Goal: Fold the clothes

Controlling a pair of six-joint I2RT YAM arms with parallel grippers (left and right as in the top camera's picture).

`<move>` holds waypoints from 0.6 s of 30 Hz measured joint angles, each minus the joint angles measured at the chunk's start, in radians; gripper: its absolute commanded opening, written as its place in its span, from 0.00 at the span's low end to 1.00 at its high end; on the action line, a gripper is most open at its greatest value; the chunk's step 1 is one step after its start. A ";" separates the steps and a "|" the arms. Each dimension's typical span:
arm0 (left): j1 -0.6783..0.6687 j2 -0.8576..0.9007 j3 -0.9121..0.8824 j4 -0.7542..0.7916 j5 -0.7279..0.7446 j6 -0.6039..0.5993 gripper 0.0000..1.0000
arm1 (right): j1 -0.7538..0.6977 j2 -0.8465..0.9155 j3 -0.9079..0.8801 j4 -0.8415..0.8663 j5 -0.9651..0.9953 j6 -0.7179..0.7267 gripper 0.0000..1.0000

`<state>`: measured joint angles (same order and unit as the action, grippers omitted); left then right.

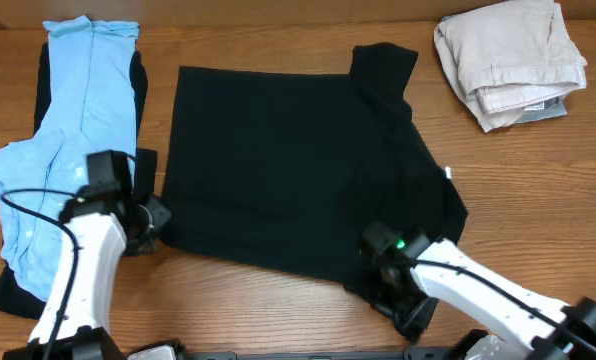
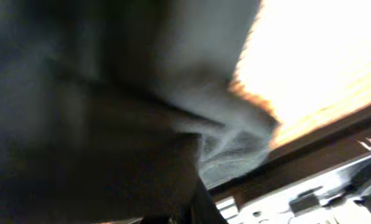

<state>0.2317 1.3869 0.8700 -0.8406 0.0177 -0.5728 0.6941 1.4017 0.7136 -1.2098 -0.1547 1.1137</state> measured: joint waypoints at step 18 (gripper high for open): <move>0.064 0.003 0.295 -0.162 0.008 0.211 0.04 | -0.447 -0.084 0.461 -0.011 0.080 -0.584 0.04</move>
<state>0.2962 1.3899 1.1648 -1.0027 0.0254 -0.3622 0.2466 1.3178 1.1744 -1.2209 -0.0750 0.5297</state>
